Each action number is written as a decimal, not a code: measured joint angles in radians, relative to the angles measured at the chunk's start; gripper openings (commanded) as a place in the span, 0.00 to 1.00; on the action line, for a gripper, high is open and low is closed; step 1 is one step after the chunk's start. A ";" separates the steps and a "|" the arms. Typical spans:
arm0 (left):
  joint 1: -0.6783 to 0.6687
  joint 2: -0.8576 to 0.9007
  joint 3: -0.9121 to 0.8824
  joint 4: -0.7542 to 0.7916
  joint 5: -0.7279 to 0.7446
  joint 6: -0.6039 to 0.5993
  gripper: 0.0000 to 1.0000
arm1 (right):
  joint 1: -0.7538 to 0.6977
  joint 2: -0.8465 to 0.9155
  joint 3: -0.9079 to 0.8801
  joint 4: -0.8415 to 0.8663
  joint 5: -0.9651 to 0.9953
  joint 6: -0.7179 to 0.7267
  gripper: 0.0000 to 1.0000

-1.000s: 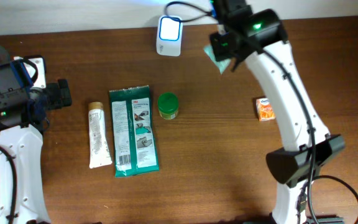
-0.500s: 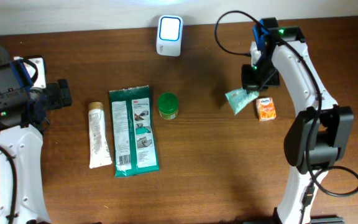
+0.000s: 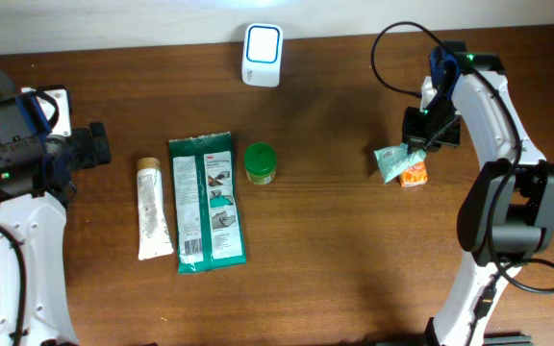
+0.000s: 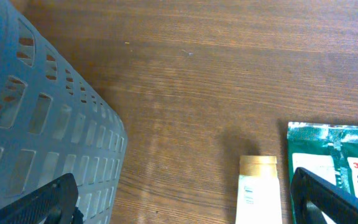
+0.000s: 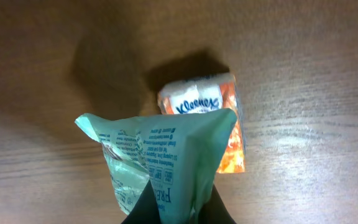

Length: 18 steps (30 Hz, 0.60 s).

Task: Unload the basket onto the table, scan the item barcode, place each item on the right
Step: 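Carry the pouch right and set it beside the orange box, release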

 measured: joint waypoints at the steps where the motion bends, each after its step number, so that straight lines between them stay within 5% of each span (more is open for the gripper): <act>1: 0.000 0.000 0.000 0.000 0.000 0.000 0.99 | -0.002 0.000 -0.006 0.000 0.005 0.001 0.08; 4: 0.000 0.000 0.000 0.000 0.000 0.000 0.99 | -0.014 0.000 -0.022 -0.001 0.018 0.007 0.34; 8: 0.000 0.000 0.000 0.000 0.000 0.000 0.99 | -0.045 0.000 -0.027 -0.013 0.035 0.011 0.58; 18: 0.000 0.000 0.000 0.000 0.000 0.000 0.99 | -0.040 -0.003 0.100 -0.143 -0.017 -0.027 0.63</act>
